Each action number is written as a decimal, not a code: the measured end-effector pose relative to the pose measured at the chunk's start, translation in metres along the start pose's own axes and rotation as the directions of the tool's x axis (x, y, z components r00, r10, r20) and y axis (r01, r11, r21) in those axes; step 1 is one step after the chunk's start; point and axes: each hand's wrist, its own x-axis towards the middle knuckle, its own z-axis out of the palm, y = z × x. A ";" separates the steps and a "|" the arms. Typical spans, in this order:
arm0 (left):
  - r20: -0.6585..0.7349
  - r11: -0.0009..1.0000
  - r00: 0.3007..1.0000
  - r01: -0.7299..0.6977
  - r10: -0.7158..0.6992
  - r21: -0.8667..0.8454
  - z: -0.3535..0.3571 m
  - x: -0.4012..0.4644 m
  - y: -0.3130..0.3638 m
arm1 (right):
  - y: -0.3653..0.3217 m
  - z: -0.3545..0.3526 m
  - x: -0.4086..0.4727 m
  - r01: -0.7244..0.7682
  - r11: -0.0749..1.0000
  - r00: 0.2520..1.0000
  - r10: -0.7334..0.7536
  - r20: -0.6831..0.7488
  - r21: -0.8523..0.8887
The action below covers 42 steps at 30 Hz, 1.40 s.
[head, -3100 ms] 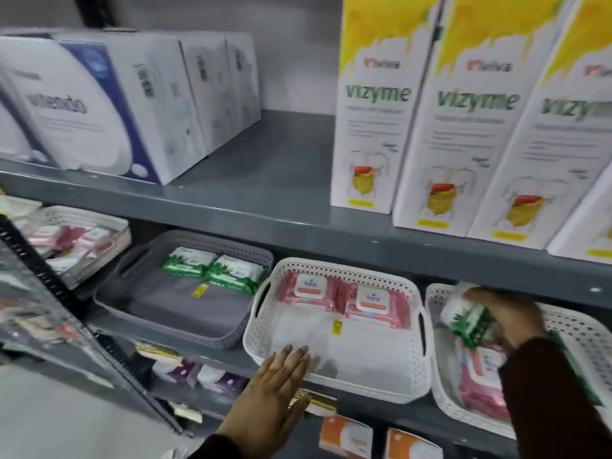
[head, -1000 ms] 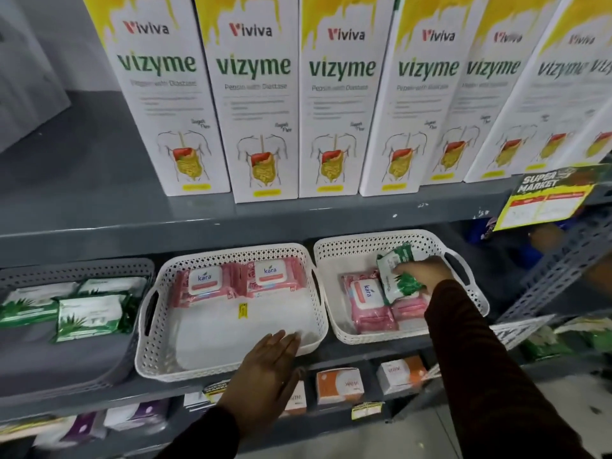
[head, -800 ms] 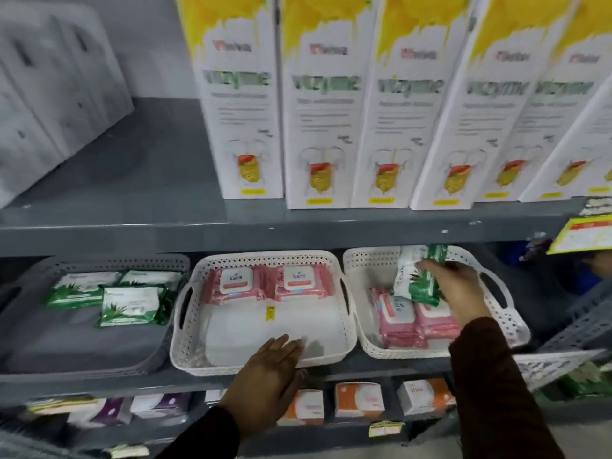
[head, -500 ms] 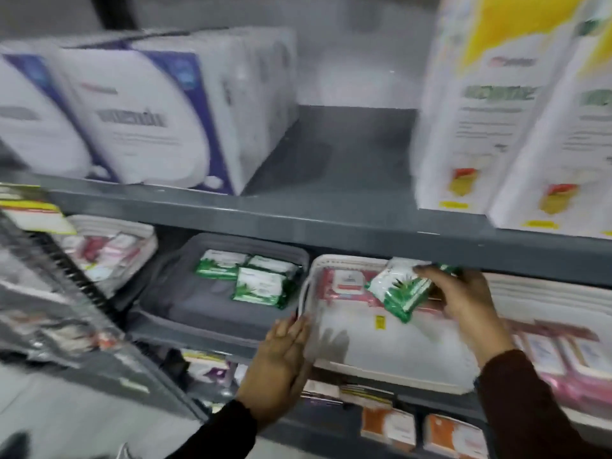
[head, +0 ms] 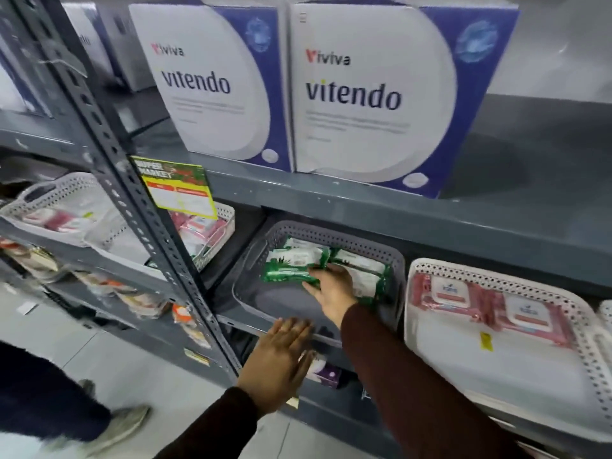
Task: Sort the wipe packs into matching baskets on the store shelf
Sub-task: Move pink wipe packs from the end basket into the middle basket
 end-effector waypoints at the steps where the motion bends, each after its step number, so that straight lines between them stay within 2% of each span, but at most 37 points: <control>1: 0.009 1.000 1.000 -0.011 0.011 -0.001 0.000 -0.002 -0.003 | 0.005 0.008 0.004 -0.022 1.000 1.000 0.021 -0.020 -0.014; 4: 0.021 1.000 1.000 -0.020 0.020 -0.006 0.000 -0.005 -0.010 | 0.013 0.021 0.002 -0.062 0.994 0.997 0.057 -0.055 -0.090; 7: 0.012 0.999 1.000 -0.001 0.001 -0.052 0.002 -0.002 -0.010 | 0.012 0.011 -0.009 -0.071 0.997 0.997 0.069 -0.039 -0.036; 9: -0.005 0.993 0.999 -0.041 0.041 -0.114 0.005 0.005 0.002 | 0.002 -0.011 -0.019 -0.040 0.999 0.999 0.040 -0.030 -0.008; 12: -0.017 0.964 0.983 -0.181 0.181 -0.196 0.008 0.022 0.040 | -0.021 -0.064 -0.047 0.098 0.995 0.995 -0.099 0.011 0.034; 15: -0.041 0.925 0.957 -0.288 0.287 -0.248 0.018 0.040 0.088 | -0.048 -0.128 -0.075 0.313 0.949 0.947 -0.308 -0.097 0.043; 17: -0.040 0.897 0.939 -0.339 0.342 -0.284 0.028 0.049 0.118 | -0.065 -0.181 -0.094 0.467 0.884 0.858 -0.462 -0.224 -0.034; 19: -0.026 0.870 0.916 -0.390 0.401 -0.301 0.041 0.057 0.149 | -0.080 -0.248 -0.113 0.553 0.784 0.692 -0.621 -0.368 -0.283; 20: -0.014 0.858 0.902 -0.414 0.431 -0.303 0.047 0.061 0.164 | -0.086 -0.286 -0.122 0.514 0.723 0.586 -0.689 -0.426 -0.461; 21: 0.001 0.850 0.891 -0.433 0.454 -0.300 0.053 0.063 0.176 | -0.090 -0.323 -0.128 0.414 0.667 0.505 -0.734 -0.453 -0.620; 23: 0.022 0.846 0.873 -0.465 0.487 -0.262 0.063 0.068 0.199 | -0.102 -0.394 -0.140 0.107 0.630 0.443 -0.723 -0.530 -0.770; 25: 0.021 0.855 0.876 -0.464 0.481 -0.230 0.069 0.072 0.216 | -0.113 -0.448 -0.143 -0.156 0.629 0.452 -0.640 -0.621 -0.761; 26: 0.017 0.862 0.883 -0.453 0.469 -0.228 0.070 0.072 0.217 | -0.115 -0.460 -0.141 -0.223 0.627 0.482 -0.594 -0.644 -0.746; 29: -0.005 0.874 0.896 -0.435 0.444 -0.217 0.078 0.072 0.235 | -0.121 -0.491 -0.139 -0.292 0.632 0.566 -0.491 -0.662 -0.718; 33: 0.020 0.905 0.921 -0.376 0.388 -0.200 0.083 0.070 0.245 | -0.124 -0.498 -0.131 -0.338 0.510 0.555 -0.571 -0.605 -0.791; 35: 0.031 0.915 0.926 -0.367 0.377 -0.168 0.083 0.069 0.250 | -0.128 -0.497 -0.134 -0.319 0.516 0.575 -0.561 -0.595 -0.795; 36: 0.031 0.916 0.926 -0.368 0.377 -0.159 0.084 0.068 0.251 | -0.128 -0.499 -0.136 -0.296 0.540 0.559 -0.571 -0.601 -0.788; 38: 0.043 0.916 0.923 -0.373 0.383 -0.149 0.085 0.068 0.253 | -0.127 -0.497 -0.143 -0.184 0.601 0.460 -0.647 -0.608 -0.778; 39: 0.048 0.915 0.921 -0.375 0.386 -0.150 0.086 0.069 0.255 | -0.127 -0.495 -0.147 -0.103 0.599 0.410 -0.702 -0.583 -0.794; 40: 0.045 0.913 0.920 -0.379 0.389 -0.153 0.087 0.071 0.258 | -0.128 -0.491 -0.149 -0.021 0.561 0.393 -0.756 -0.523 -0.828; 41: 0.039 0.910 0.919 -0.383 0.393 -0.158 0.087 0.073 0.260 | -0.131 -0.484 -0.150 0.052 0.497 0.431 -0.794 -0.429 -0.866; 42: 0.033 0.908 0.918 -0.386 0.396 -0.161 0.087 0.074 0.263 | -0.136 -0.474 -0.150 0.130 0.401 0.504 -0.814 -0.288 -0.907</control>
